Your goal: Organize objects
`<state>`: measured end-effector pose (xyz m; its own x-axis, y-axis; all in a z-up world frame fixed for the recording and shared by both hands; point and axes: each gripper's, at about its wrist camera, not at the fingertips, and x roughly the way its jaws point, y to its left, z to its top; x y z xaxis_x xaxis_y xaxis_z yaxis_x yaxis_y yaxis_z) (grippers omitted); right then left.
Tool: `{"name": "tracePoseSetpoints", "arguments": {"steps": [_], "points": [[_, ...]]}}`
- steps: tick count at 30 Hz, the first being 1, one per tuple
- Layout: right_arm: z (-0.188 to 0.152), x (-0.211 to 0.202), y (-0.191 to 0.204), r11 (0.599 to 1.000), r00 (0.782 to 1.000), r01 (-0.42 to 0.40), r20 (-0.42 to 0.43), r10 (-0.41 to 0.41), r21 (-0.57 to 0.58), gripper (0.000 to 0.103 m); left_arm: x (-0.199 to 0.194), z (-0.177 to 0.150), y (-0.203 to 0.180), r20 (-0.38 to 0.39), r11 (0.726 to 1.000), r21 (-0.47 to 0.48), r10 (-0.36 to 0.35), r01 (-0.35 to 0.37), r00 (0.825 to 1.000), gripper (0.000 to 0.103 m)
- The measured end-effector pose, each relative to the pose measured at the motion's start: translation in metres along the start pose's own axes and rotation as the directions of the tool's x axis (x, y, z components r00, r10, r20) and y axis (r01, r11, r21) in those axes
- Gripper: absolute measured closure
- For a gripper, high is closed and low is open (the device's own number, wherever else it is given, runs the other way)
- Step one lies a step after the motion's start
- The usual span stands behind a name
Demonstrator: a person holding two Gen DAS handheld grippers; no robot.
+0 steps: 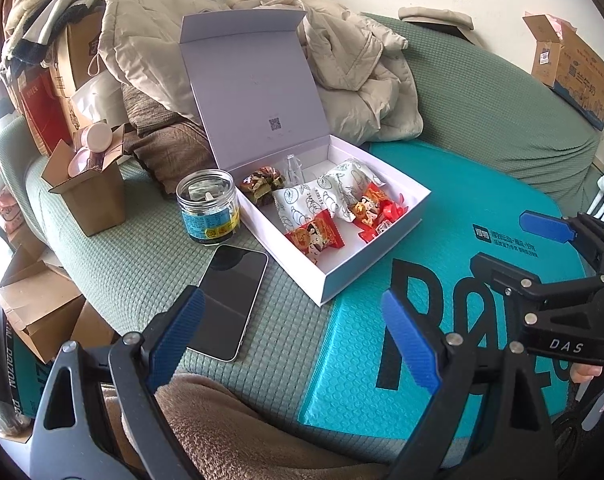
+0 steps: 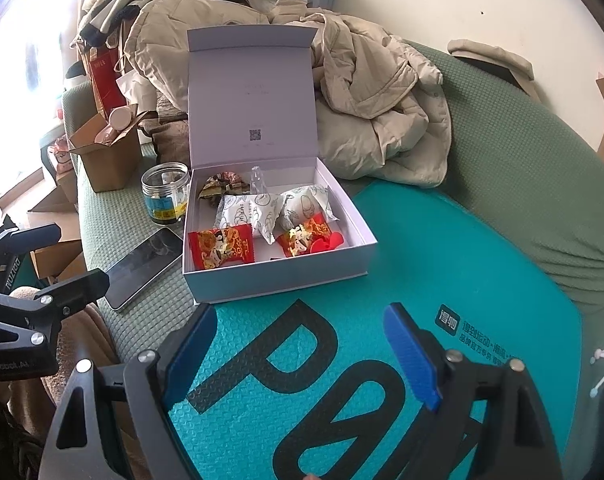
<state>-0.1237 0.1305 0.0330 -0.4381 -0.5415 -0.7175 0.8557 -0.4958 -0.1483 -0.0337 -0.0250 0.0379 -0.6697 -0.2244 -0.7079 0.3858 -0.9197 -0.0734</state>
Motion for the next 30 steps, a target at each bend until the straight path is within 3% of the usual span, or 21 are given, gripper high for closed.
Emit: {"name": "tracePoseSetpoints", "arguments": {"steps": [30], "points": [[0.0022,0.0033,0.0033,1.0,1.0,0.008,-0.017,-0.008,-0.019,0.017,0.0043,-0.0036,-0.0056,-0.019,0.998,0.041,-0.036,0.037,0.999,0.013]]}}
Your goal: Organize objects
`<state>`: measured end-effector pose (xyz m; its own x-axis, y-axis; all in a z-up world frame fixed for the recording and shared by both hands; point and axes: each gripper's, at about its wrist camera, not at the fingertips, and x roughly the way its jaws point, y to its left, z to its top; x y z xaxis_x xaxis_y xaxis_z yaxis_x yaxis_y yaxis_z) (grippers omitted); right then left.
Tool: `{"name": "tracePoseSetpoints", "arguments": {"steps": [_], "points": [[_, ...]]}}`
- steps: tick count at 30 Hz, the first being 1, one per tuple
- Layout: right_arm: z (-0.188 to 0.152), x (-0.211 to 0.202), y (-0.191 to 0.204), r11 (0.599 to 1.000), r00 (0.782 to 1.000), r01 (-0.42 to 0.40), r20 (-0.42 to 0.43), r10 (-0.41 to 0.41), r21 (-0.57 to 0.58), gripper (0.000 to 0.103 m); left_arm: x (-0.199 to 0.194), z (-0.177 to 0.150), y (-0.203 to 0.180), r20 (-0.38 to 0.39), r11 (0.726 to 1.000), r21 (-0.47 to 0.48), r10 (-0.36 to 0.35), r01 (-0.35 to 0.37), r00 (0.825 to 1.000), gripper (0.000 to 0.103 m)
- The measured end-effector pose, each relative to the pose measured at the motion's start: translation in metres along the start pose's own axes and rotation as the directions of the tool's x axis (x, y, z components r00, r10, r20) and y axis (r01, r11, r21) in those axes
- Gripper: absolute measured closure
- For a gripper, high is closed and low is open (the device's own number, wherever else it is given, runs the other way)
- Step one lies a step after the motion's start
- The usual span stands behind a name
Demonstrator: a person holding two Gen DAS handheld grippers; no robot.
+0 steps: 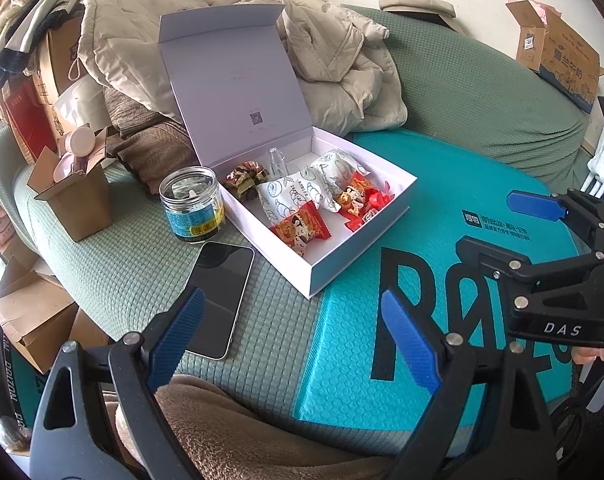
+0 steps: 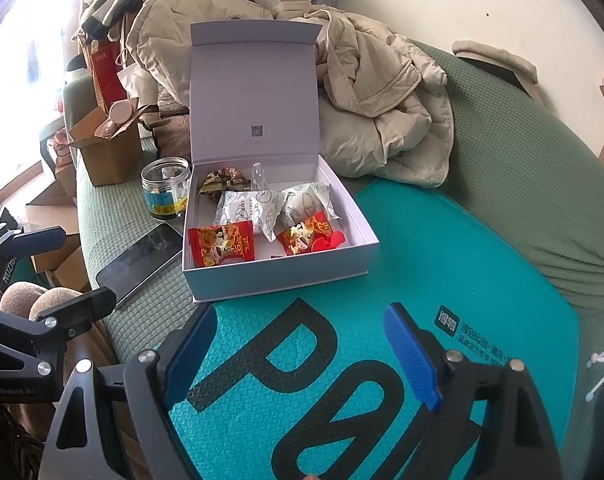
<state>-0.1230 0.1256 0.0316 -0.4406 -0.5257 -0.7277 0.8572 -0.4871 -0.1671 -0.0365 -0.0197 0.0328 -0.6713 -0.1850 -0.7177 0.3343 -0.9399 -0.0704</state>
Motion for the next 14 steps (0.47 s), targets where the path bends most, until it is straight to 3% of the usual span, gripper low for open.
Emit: {"name": "tracePoseSetpoints", "arguments": {"steps": [14], "points": [[-0.01,0.016,-0.013,0.999,0.999,-0.022,-0.027,0.022,0.033,0.017,0.02,-0.004,-0.008,-0.062,1.0,-0.013,-0.029,0.029,0.998,0.013]]}}
